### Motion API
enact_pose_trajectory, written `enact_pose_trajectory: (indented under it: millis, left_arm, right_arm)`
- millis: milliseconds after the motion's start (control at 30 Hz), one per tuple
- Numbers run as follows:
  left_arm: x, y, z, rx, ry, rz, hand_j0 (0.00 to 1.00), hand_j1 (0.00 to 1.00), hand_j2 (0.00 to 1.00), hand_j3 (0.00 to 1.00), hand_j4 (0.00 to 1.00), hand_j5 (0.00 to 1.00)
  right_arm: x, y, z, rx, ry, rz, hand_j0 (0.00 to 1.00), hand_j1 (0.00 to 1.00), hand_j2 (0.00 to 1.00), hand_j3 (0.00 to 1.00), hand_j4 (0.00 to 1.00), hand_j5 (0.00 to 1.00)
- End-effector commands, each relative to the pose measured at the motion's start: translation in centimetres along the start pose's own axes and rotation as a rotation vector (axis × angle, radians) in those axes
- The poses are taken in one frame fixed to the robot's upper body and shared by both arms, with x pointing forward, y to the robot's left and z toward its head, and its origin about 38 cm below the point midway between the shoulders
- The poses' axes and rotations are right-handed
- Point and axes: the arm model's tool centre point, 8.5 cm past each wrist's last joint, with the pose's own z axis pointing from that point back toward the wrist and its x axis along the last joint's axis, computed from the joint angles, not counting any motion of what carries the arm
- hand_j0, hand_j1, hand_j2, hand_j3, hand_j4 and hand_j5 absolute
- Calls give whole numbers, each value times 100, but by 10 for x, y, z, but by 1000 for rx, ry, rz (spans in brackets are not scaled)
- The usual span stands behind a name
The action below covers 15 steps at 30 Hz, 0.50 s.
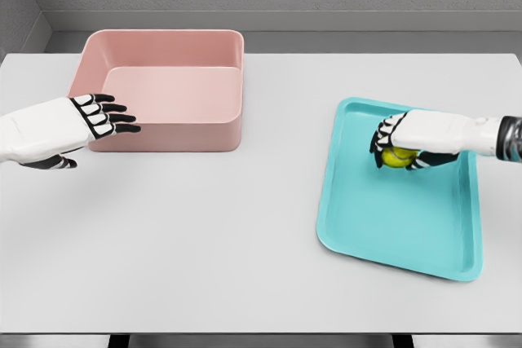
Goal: Put the tennis from the blue tray into the pink basket with both arms
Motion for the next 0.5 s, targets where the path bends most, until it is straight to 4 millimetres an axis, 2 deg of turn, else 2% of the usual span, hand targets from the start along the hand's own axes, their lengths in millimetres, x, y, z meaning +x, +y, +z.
enact_pose_trajectory:
  millis: [0, 133, 300, 467]
  left_arm:
    - [-1, 1, 1, 1, 1, 1, 100, 100, 100, 100, 100, 100]
    - [-1, 1, 1, 1, 1, 1, 100, 100, 100, 100, 100, 100]
    - [0, 0, 0, 2, 1, 3, 100, 100, 100, 100, 100, 100]
    - [0, 0, 0, 2, 1, 3, 100, 100, 100, 100, 100, 100]
  right_arm:
    - [15, -14, 0, -23, -35, 43, 45, 45, 45, 45, 45, 45]
    - [43, -25, -8, -38, -108, 107, 45, 45, 45, 45, 45, 45]
    - [64, -37, -16, -60, -167, 154, 45, 45, 45, 45, 45, 45]
    - [87, -44, -48, -87, -254, 181, 45, 45, 45, 45, 45, 45]
